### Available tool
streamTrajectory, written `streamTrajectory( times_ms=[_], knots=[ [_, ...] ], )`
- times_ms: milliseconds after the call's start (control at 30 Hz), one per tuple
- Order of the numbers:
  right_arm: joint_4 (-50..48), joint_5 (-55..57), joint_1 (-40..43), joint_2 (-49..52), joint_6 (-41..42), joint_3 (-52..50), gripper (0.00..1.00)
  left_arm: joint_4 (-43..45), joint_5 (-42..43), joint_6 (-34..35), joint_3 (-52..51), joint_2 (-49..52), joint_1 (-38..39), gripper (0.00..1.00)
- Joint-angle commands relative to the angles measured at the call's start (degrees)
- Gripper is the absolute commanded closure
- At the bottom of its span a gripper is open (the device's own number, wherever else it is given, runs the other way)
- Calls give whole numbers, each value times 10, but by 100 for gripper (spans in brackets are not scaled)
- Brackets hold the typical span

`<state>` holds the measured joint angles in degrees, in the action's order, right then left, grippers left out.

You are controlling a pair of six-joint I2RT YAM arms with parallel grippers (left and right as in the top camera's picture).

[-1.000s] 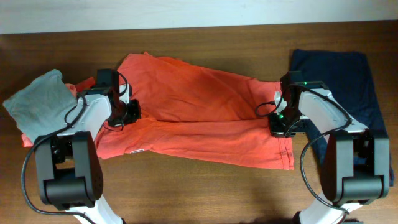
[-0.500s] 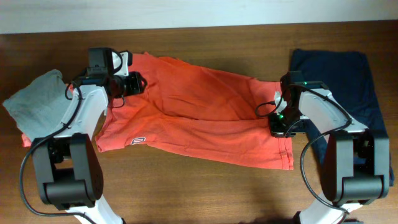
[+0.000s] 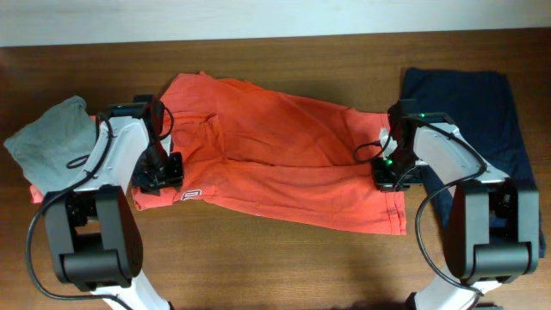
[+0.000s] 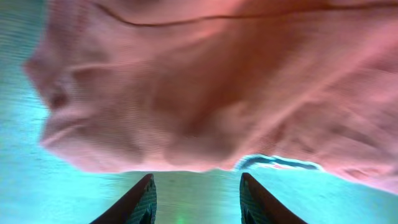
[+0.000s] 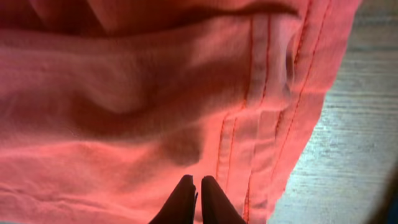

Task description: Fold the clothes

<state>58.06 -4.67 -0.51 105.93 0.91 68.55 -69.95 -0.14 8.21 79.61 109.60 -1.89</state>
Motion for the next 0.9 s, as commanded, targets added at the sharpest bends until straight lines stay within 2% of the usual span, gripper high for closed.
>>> streamTrajectory(
  times_ms=[0, 100, 133, 167, 233, 467, 633, 767, 867],
  knots=[
    [11, -7, 2, 3, -5, -2, 89, -4, -74, 22, -1, -27, 0, 57],
    [13, -7, 2, 3, -4, -7, 89, 0, -127, 53, -9, -37, -2, 57],
    [13, -7, 2, 3, -4, -9, 89, 4, -122, 52, -11, -37, -1, 57],
    [14, -7, 2, 3, -4, -12, 89, 35, -62, 20, -26, -37, -1, 57],
    [17, -7, 2, 3, -4, -12, 89, 76, -25, -2, -49, -37, -1, 57],
    [26, -7, 2, 3, -4, -12, 89, 214, -26, -18, -170, -37, -12, 57],
    [26, -7, 2, 3, -4, -12, 89, 235, -61, 8, -217, -37, -68, 57],
    [24, -7, 2, 3, -4, -12, 88, 234, -45, 16, -217, -37, -115, 57],
    [21, -7, 2, 3, -4, -12, 88, 233, -26, 16, -218, -37, -117, 57]
  ],
)
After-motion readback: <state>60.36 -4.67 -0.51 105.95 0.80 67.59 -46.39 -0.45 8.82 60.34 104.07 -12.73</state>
